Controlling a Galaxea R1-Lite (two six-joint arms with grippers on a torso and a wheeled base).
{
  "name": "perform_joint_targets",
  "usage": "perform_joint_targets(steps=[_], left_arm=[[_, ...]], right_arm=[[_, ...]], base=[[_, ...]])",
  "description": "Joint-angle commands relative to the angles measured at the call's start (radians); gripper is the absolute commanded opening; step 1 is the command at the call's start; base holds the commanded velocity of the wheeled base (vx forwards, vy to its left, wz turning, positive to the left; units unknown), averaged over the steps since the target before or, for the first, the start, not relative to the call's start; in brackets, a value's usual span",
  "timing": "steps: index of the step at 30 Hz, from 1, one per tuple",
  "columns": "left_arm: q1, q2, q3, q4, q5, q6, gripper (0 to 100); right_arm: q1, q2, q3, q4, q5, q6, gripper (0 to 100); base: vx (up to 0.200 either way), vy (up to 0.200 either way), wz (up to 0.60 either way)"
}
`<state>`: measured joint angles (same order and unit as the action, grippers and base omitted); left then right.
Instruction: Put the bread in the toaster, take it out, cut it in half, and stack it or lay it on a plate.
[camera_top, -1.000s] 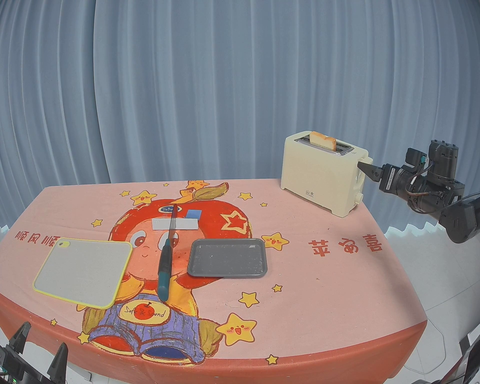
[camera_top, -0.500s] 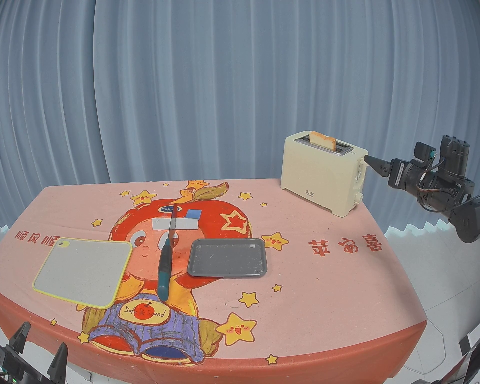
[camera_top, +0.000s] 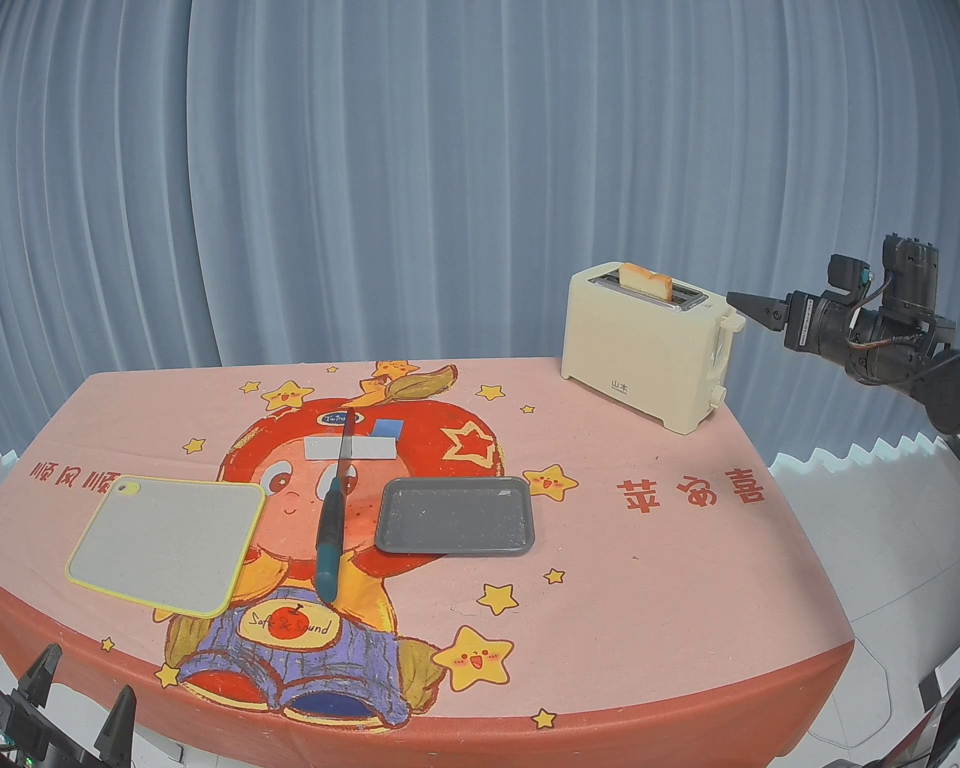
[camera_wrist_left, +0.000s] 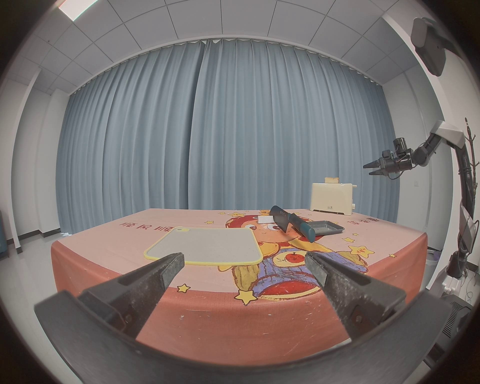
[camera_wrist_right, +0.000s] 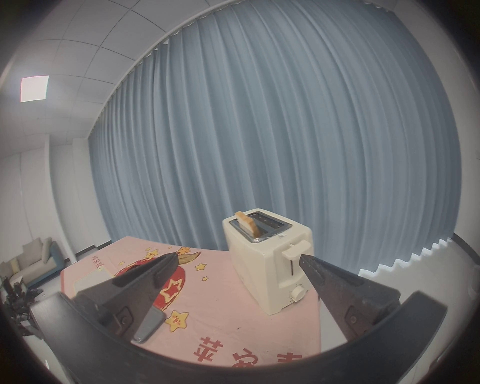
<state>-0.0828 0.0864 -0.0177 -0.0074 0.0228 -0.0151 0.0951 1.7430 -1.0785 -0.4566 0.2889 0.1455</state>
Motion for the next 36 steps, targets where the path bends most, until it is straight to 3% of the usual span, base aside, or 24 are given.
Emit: perform_joint_targets(steps=[1,7,10,13,24,33,36], left_arm=[[0.0,0.001,0.018,0.0,0.0,-0.002,100],[0.0,0.001,0.018,0.0,0.0,0.0,100],[0.0,0.001,0.018,0.0,0.0,0.0,100],[0.0,0.001,0.018,0.0,0.0,0.0,100],[0.0,0.001,0.018,0.0,0.0,0.0,100],[0.0,0.001,0.018,0.0,0.0,0.0,100],[0.0,0.001,0.018,0.0,0.0,0.0,100]], right_arm=[[-0.011,0.007,-0.086,0.072,0.059,-0.032,100],[-0.014,0.075,-0.153,0.085,0.067,-0.052,100],[-0.015,0.119,-0.192,0.09,0.067,-0.113,100],[-0.006,0.158,-0.251,0.095,0.067,-0.136,100],[0.023,0.339,-0.577,0.322,0.042,-0.155,100],[0.032,0.474,-0.755,0.357,0.012,-0.173,100],[0.038,0.5,-0.773,0.365,0.003,-0.228,100]], base=[[0.0,0.0,0.0],[0.0,0.0,0.0],[0.0,0.0,0.0],[0.0,0.0,0.0],[0.0,0.0,0.0],[0.0,0.0,0.0],[0.0,0.0,0.0]])
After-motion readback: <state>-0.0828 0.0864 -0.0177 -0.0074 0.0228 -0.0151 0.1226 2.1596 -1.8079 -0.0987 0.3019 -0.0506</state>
